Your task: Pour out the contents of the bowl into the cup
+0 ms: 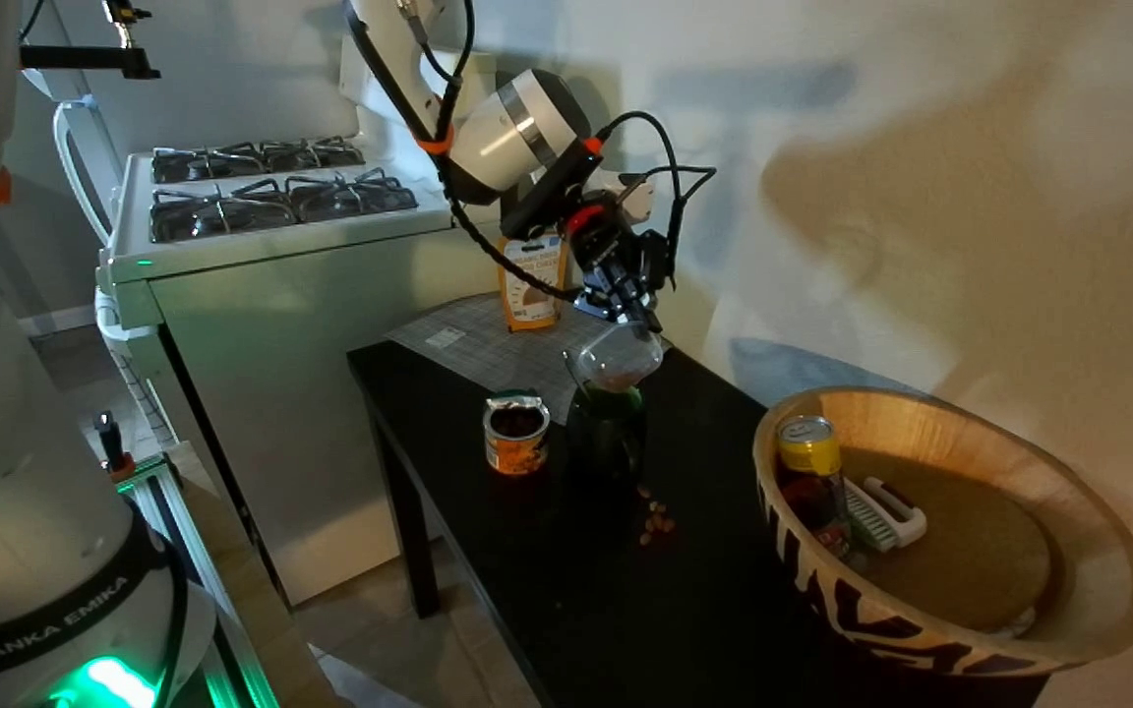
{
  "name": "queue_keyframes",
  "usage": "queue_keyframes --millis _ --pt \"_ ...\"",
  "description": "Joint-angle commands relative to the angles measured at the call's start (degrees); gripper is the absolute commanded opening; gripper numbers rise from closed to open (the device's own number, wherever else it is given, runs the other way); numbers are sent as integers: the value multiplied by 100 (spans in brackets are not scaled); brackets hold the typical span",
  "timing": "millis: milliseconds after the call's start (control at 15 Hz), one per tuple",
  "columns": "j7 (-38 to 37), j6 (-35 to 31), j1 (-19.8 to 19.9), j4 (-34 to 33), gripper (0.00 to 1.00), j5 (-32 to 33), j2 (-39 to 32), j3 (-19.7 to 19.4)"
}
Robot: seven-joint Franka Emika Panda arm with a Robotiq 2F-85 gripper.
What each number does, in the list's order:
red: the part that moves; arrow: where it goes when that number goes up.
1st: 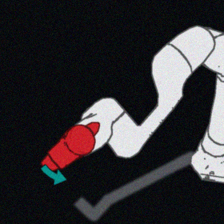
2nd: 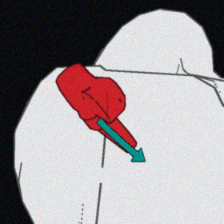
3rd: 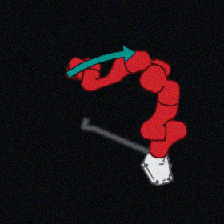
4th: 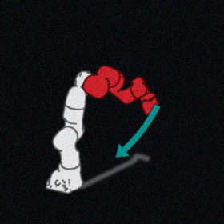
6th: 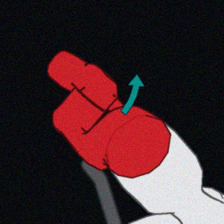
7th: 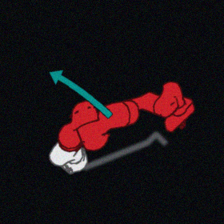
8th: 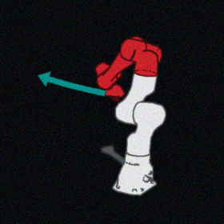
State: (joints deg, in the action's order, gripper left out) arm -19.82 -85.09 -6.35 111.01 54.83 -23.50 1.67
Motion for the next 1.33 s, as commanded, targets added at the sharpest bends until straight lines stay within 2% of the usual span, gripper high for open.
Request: queue_keyframes --millis 0,667,1267 --pt "-42 347 -109 -416 3 74 -421 18" --pt "337 1702 -504 -1378 3 607 -1311 43" --pt "944 2108 -522 -1698 3 1149 -1750 78"
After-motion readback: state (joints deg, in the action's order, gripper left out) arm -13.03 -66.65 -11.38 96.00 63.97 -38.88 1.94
